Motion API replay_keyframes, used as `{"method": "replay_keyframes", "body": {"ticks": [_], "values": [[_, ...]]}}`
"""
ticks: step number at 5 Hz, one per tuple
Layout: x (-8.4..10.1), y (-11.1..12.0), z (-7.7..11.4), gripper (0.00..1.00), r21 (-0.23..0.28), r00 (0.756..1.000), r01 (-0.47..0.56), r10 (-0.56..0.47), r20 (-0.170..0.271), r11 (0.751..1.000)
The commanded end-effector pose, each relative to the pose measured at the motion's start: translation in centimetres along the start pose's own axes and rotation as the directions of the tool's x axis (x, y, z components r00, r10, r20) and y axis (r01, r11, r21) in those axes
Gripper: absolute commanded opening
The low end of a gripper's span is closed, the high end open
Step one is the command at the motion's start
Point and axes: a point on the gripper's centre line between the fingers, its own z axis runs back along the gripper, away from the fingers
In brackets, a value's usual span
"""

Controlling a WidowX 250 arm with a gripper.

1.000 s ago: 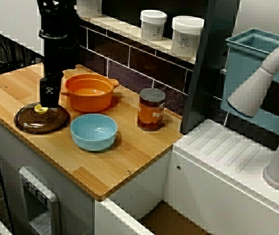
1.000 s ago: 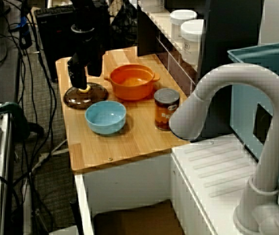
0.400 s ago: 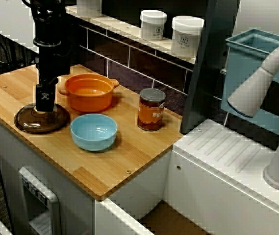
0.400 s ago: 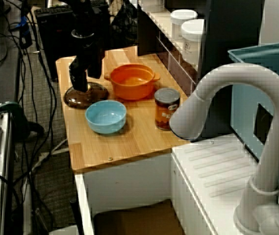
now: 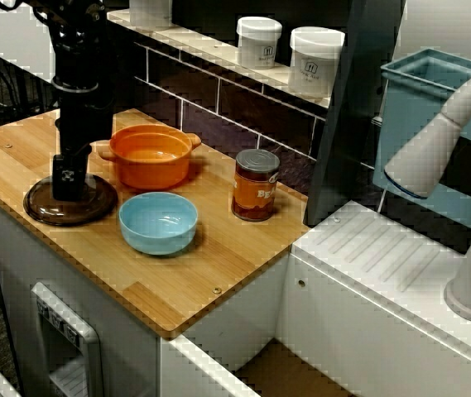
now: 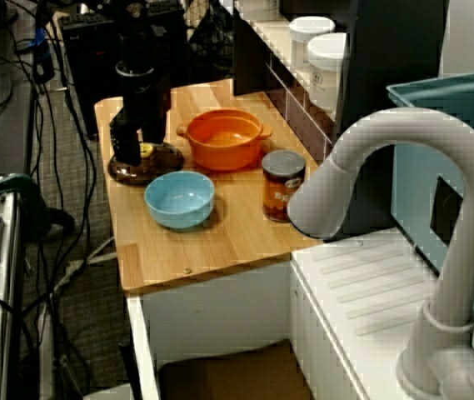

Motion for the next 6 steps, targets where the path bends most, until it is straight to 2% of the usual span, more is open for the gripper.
{"method": "replay_keyframes", "body": {"ticks": [1, 2, 5, 6], "values": [[-1.8, -0.9, 0.3, 1.0, 0.046, 1.0, -0.002, 0.001, 0.023, 0.999], [-1.9, -1.2, -0.1, 0.0, 0.041, 0.999, -0.006, 0.005, 0.036, 0.999], [-2.1, -1.2, -0.2, 0.0, 0.019, 0.997, -0.055, 0.053, 0.057, 0.998], [-2.1, -1.1, 1.4, 0.0, 0.006, 0.996, -0.049, 0.048, 0.078, 0.999]]}}
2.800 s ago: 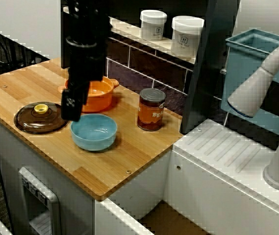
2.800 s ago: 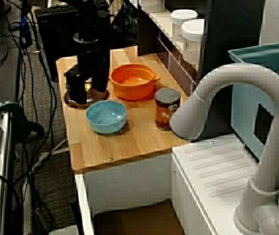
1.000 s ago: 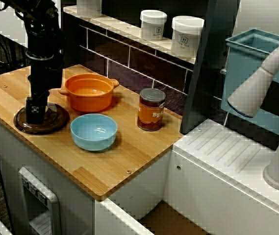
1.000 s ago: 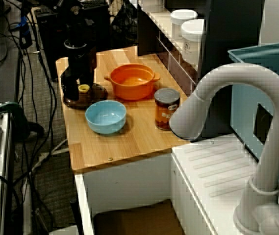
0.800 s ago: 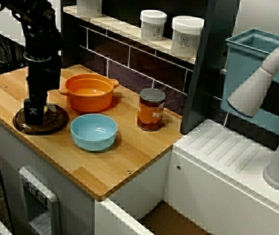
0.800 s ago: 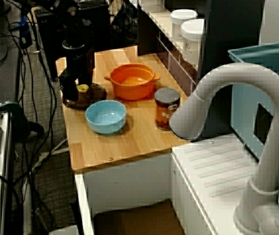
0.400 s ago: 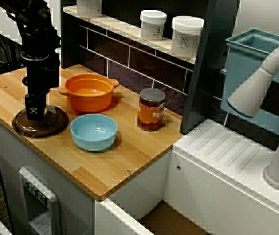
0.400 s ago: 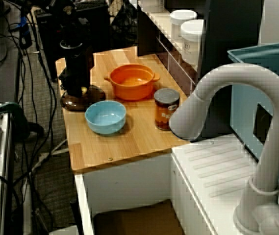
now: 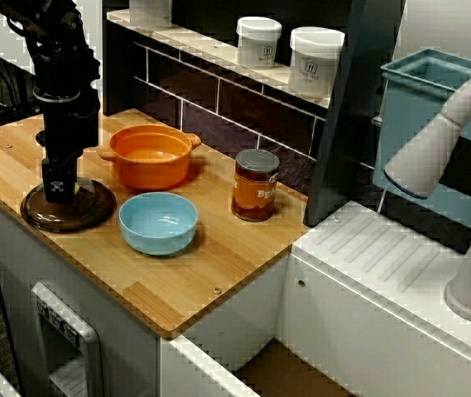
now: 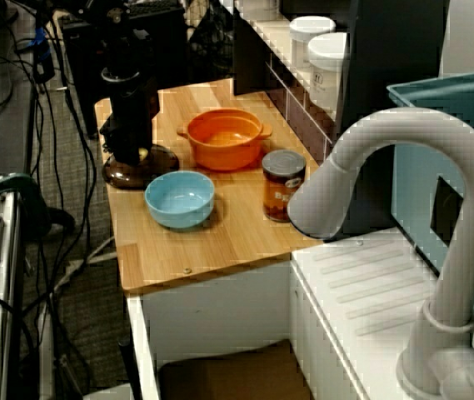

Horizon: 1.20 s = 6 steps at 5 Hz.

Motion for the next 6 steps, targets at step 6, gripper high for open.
{"method": "replay_keyframes", "body": {"ticks": [6], "values": [[4.7, 2.5, 8.8, 0.0, 0.011, 0.997, 0.026, -0.027, 0.076, 1.0]]}}
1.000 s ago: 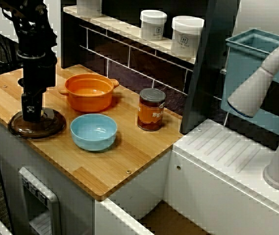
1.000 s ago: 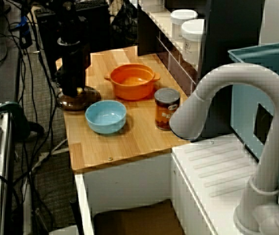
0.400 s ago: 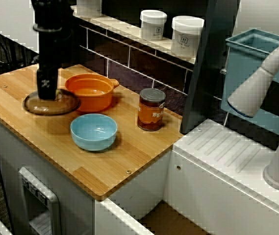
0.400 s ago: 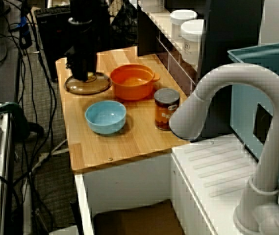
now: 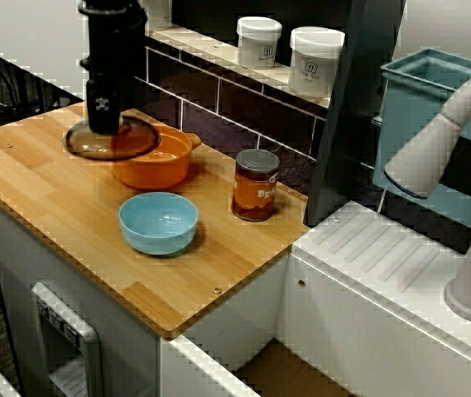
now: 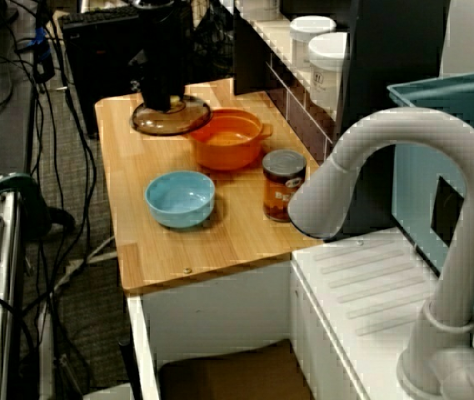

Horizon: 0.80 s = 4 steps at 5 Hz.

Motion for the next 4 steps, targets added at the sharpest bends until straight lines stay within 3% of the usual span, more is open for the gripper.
{"method": "replay_keyframes", "body": {"ticks": [1, 4], "values": [[0.7, 1.8, 0.9, 0.0, 0.052, 0.999, -0.031, 0.03, 0.035, 0.998], [2.1, 4.0, 0.1, 0.0, 0.057, 0.998, -0.052, 0.05, 0.04, 0.997]]}}
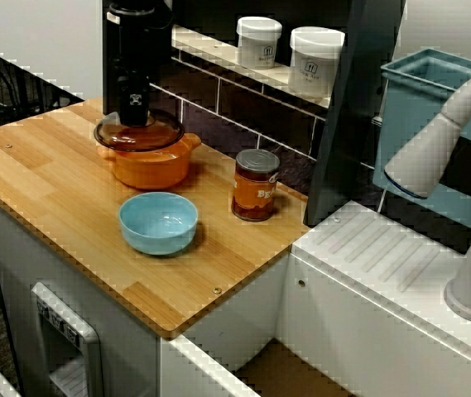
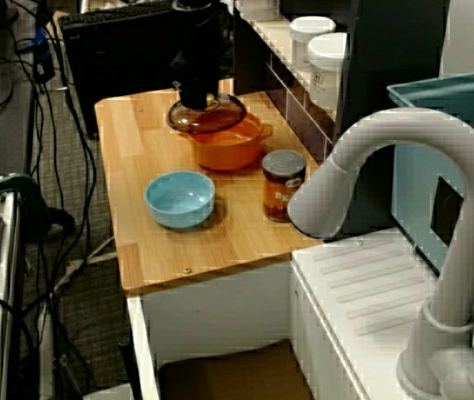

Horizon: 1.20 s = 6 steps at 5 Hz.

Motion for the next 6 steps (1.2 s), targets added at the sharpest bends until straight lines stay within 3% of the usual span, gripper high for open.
{"method": "replay_keyframes", "body": {"ticks": [1, 6], "values": [[0.2, 1.3, 1.1, 0.0, 0.038, 0.999, -0.016, 0.015, 0.03, 0.999], [0.3, 2.4, -0.2, 0.0, 0.041, 0.999, -0.035, 0.034, 0.014, 0.999]]}}
